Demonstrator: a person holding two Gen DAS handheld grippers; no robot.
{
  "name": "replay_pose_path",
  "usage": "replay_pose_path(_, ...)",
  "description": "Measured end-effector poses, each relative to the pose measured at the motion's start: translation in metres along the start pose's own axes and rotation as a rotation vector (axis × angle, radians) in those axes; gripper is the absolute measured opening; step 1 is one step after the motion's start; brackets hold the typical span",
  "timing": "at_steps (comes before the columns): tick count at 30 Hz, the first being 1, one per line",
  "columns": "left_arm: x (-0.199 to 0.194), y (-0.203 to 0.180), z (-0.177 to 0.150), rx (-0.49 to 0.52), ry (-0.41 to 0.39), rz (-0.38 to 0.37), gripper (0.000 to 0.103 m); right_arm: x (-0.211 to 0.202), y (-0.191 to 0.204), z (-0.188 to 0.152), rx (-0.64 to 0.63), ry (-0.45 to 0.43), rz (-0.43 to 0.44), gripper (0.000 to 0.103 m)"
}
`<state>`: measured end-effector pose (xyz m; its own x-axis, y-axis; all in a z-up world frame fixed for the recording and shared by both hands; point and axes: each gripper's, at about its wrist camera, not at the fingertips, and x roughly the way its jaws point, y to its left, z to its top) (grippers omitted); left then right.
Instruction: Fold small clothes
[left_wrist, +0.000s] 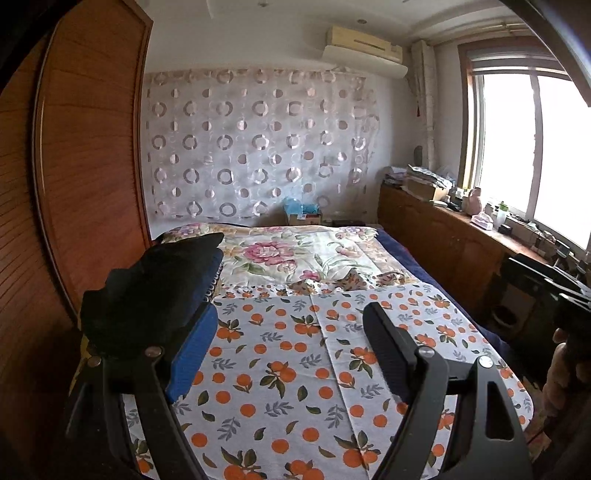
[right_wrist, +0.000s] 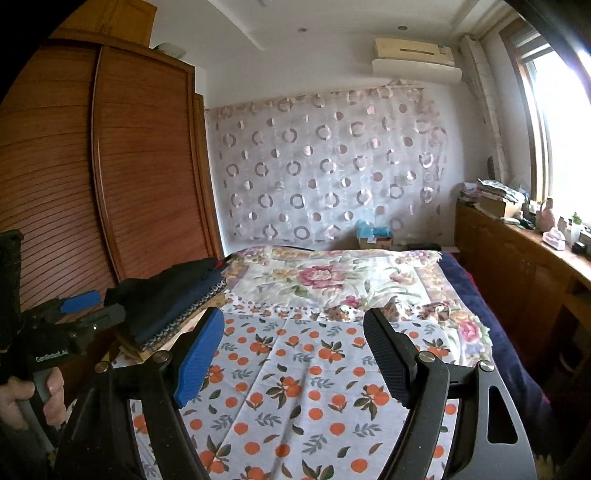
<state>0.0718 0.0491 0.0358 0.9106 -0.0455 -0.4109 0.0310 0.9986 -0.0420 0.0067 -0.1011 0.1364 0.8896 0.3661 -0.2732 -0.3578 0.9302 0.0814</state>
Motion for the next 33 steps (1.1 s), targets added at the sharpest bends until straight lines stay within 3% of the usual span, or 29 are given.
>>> replay_pose_path(33, -0.004, -0.004, 0.001, 0.002, -0.009, 0.001, 0.081, -0.013, -0.036, -0.002, 0.004, 0.009, 0.004, 0.079)
